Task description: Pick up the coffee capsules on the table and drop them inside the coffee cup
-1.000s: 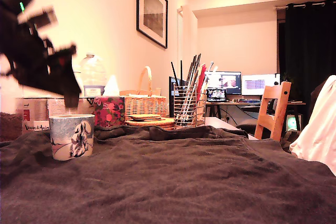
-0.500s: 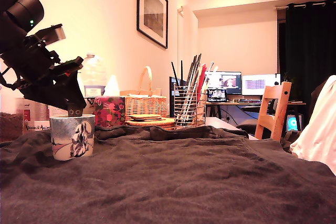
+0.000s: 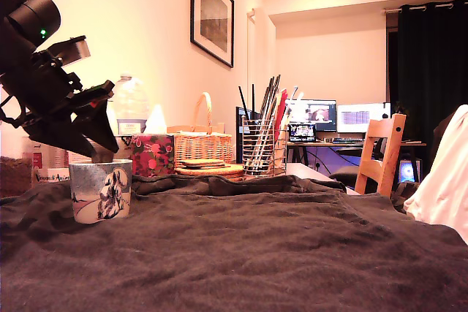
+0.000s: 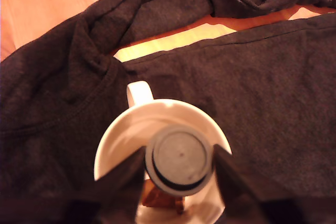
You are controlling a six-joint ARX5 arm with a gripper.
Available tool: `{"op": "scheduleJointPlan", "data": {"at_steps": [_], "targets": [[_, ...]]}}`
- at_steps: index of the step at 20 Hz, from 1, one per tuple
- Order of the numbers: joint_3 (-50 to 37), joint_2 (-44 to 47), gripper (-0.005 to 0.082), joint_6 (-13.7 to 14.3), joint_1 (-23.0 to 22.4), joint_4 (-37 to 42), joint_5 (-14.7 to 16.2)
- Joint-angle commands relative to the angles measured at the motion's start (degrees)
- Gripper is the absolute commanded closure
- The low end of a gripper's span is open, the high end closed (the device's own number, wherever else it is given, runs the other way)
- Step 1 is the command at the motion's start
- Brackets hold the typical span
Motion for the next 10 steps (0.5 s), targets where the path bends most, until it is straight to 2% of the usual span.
{"op": "scheduleJointPlan", "data": {"at_steps": [1,6,10], "targets": [[0.61,0.70,0.0268,-0.13,-0.11,0.04,0.00],[0.61,0.66,0.0298,-0.13,-0.11,0.07,0.04],[0.61,-0.17,0.0479,-0.11,-0.11,-0.07,1.73]]}}
